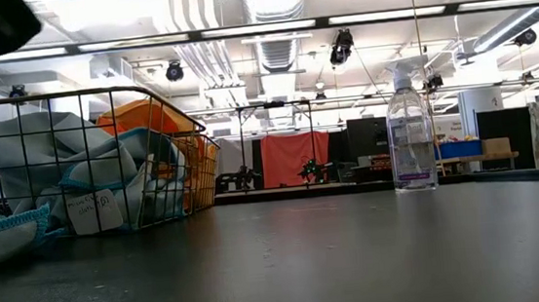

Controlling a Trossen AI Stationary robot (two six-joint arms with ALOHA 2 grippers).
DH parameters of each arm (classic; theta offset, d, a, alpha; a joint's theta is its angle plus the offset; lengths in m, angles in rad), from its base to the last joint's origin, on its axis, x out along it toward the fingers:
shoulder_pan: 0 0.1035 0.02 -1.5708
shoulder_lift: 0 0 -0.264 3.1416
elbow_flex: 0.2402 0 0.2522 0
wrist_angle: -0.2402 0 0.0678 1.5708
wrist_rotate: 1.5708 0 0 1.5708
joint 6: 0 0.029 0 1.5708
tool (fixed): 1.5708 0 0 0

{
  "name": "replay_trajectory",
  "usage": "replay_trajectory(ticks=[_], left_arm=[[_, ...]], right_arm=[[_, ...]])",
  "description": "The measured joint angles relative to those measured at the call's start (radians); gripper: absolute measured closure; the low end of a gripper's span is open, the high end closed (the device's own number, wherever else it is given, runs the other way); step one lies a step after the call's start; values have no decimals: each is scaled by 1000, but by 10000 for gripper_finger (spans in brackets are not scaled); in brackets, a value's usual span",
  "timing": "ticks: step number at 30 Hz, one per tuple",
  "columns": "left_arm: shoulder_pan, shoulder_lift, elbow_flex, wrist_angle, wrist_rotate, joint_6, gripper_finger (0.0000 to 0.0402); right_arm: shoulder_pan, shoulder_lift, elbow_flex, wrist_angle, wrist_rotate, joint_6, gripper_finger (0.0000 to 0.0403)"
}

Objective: Sort microfiber towel by color & place in baskets
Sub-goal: Put the blue towel into the bottom wire basket

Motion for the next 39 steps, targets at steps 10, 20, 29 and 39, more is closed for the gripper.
replay_trajectory(ticks=[10, 20, 29, 39], left_arm=[[-132, 173, 0, -21, 40, -165, 318], [-147, 221, 0, -126, 184, 154, 318], [-147, 266, 1, -158, 183, 195, 318], [-147, 329, 6, -176, 195, 338, 318]], right_arm=[[29, 0, 0, -2, 9, 33, 280], [27, 2, 0, -8, 12, 22, 280], [27, 2, 0, -9, 12, -20, 280], [23, 2, 0, -9, 12, -32, 280]])
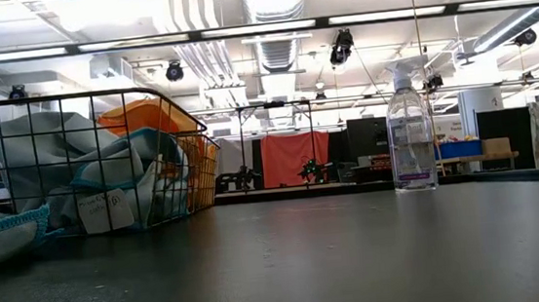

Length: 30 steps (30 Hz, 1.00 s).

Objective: Sort microfiber towel by color & place in baskets
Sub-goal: Put the blue towel into the bottom wire basket

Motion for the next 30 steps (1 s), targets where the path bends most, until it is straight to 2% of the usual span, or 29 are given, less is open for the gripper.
replay_trajectory(ticks=[6, 12, 16, 23, 30], left_arm=[[0, 25, 63, -88, 27, 5, 318], [-9, 89, 166, -93, 66, 40, 318], [-14, 180, 260, -127, 66, 146, 318], [-14, 375, 454, -390, 24, 367, 318], [-14, 481, 592, -411, 7, 566, 318]], right_arm=[[0, 1, 0, -1, 0, -6, 280], [0, 1, 0, -2, 0, -12, 280], [0, 1, 0, -2, 0, 7, 280], [0, 1, 0, -3, 0, 66, 280], [3, 1, -6, -2, 0, 135, 280]])
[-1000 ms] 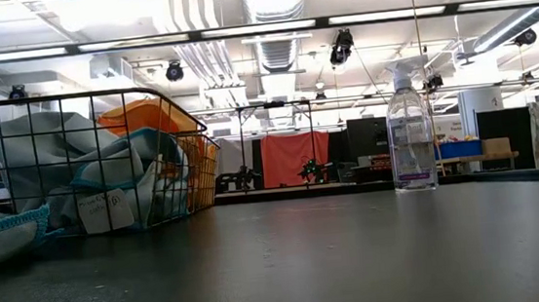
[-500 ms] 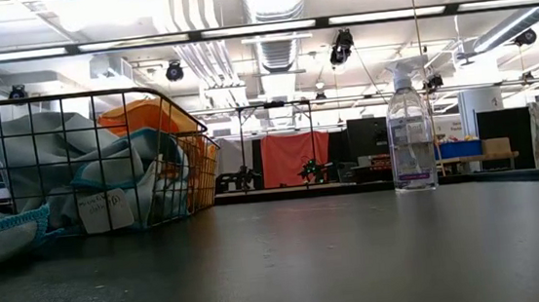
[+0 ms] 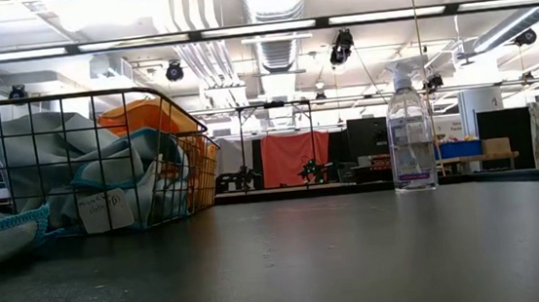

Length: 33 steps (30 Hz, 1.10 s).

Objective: Sort microfiber towel by color & place in baskets
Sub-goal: Put the blue towel into the bottom wire basket

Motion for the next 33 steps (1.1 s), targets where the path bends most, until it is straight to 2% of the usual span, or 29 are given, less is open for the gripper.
replay_trajectory(ticks=[5, 10, 17, 25, 33], left_arm=[[0, 17, 2, 17, 0, 30, 318], [-22, 15, -96, 56, 4, -91, 318], [-110, 11, -203, 174, 8, -222, 318], [-142, 9, -255, 233, -1, -272, 318], [-142, -6, -365, 322, -24, -286, 318]], right_arm=[[8, 0, -19, 0, 14, 69, 280], [27, 0, -37, 0, 18, 128, 280], [59, 0, -39, 4, 23, 187, 280], [73, 0, -39, 10, 45, 193, 280], [72, 0, -39, 28, 46, 190, 280]])
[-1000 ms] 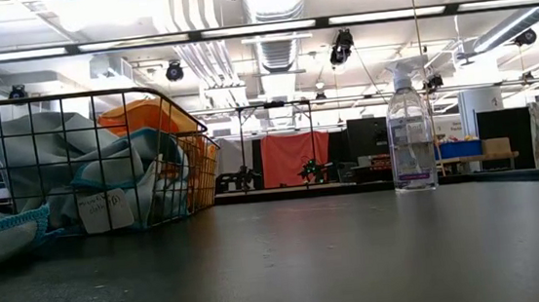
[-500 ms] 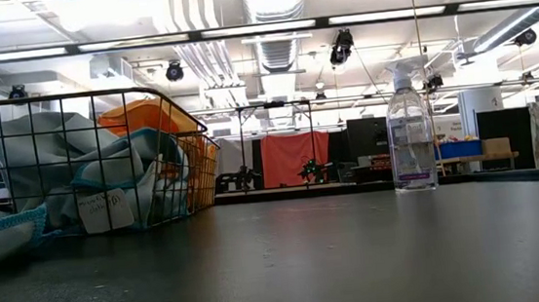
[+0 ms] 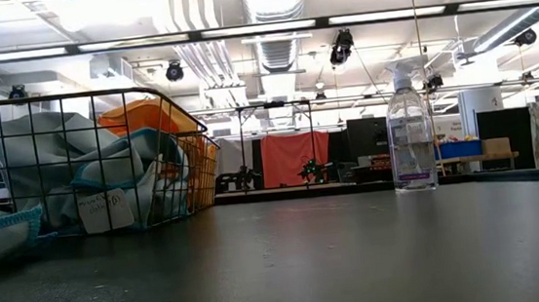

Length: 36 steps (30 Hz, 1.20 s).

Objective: Sort microfiber towel by color & place in baskets
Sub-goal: Put the blue towel into the bottom wire basket

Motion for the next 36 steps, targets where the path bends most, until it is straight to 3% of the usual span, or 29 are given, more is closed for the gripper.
replay_trajectory(ticks=[18, 26, 36], left_arm=[[0, -54, -2, 11, -55, -73, 325], [3, -54, -2, 16, -56, -203, 325], [5, -52, -1, 16, -101, -123, 325]], right_arm=[[0, 0, 0, 2, 46, -12, 280], [0, 0, 0, 2, 48, -10, 280], [0, 0, 0, 3, 49, -10, 280]])
